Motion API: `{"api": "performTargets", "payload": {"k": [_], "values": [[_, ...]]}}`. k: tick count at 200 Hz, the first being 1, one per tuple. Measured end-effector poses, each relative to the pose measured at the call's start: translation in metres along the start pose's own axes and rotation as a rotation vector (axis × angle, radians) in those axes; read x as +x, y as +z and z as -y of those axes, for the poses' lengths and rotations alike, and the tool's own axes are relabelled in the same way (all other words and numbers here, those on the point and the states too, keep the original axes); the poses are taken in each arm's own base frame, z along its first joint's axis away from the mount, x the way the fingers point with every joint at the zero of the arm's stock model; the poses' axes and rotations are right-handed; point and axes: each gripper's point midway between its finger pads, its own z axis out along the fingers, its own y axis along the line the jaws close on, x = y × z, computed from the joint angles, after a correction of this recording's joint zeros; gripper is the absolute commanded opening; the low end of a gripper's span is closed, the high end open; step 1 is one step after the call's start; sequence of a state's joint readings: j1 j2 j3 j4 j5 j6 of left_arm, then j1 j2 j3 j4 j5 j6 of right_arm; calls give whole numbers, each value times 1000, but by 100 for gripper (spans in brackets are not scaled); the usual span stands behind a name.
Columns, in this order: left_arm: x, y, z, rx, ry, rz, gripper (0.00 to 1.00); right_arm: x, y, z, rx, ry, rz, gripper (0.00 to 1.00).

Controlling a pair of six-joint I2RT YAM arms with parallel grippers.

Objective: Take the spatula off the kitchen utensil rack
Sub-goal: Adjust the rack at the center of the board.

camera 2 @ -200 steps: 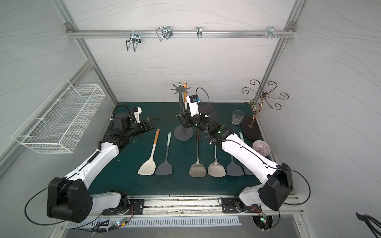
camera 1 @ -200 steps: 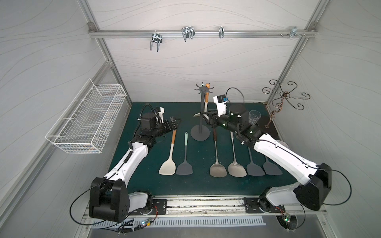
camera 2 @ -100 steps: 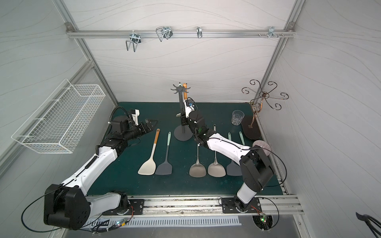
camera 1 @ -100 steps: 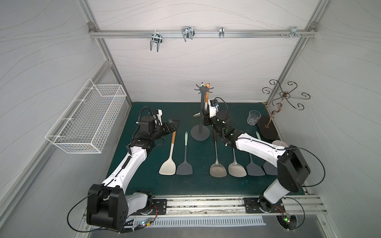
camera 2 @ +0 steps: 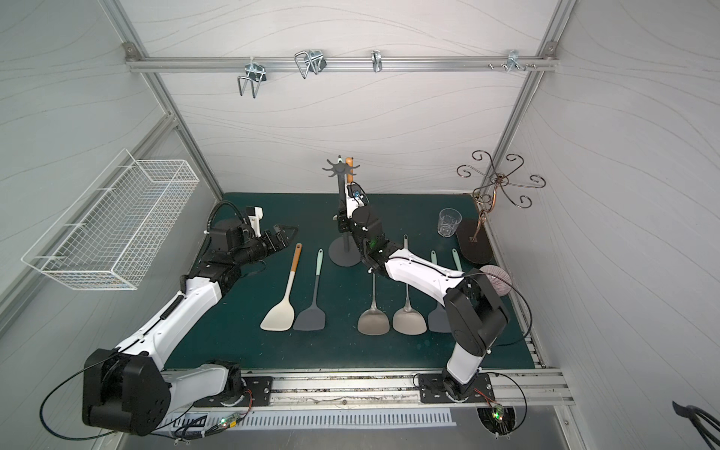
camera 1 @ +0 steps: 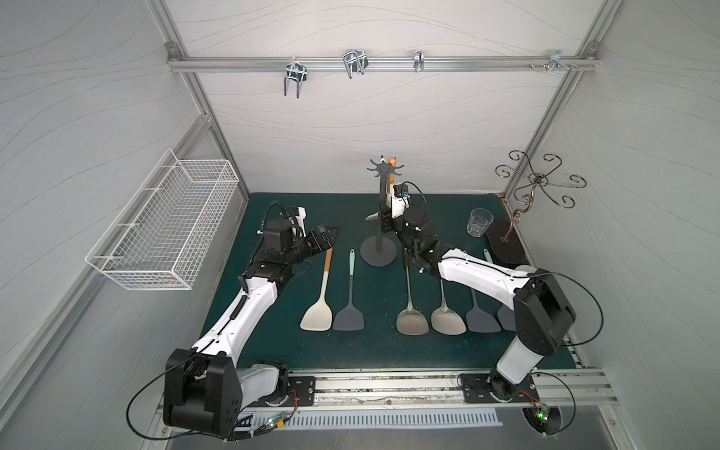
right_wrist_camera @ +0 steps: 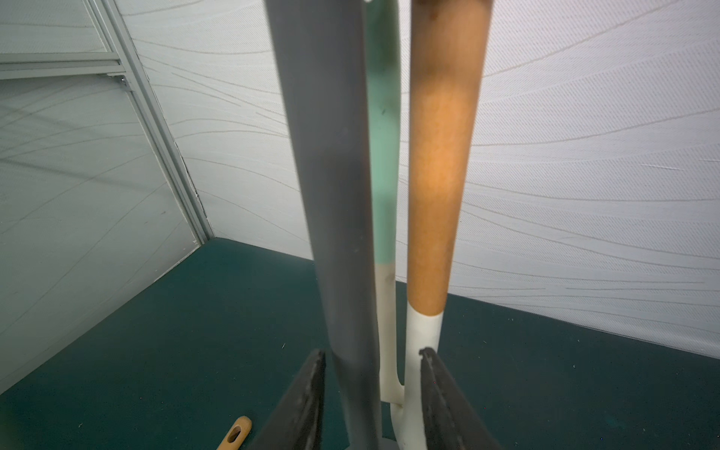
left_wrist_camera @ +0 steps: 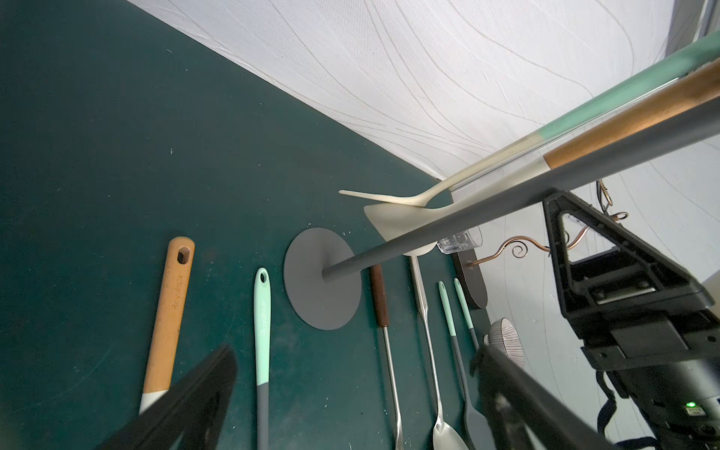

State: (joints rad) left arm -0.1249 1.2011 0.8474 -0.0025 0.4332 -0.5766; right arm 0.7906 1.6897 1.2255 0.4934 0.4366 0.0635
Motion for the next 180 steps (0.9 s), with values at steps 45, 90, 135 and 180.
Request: {"api": "performTargets", "payload": {"k": [45,90,135,180], "values": [[0,0,0,0,2,0,99,9,10,-4,9,-8,-18,45],[-1,0,-1,-5,5,4,99,17,20,-1,47,-28,-48,30],[-1,0,-2,-9,12,6,99,17,22,-3,41,-70,-52,24],[-1,1,-3,-14,20,6,99,16,24,-10,-32,-115,-51,17]]}}
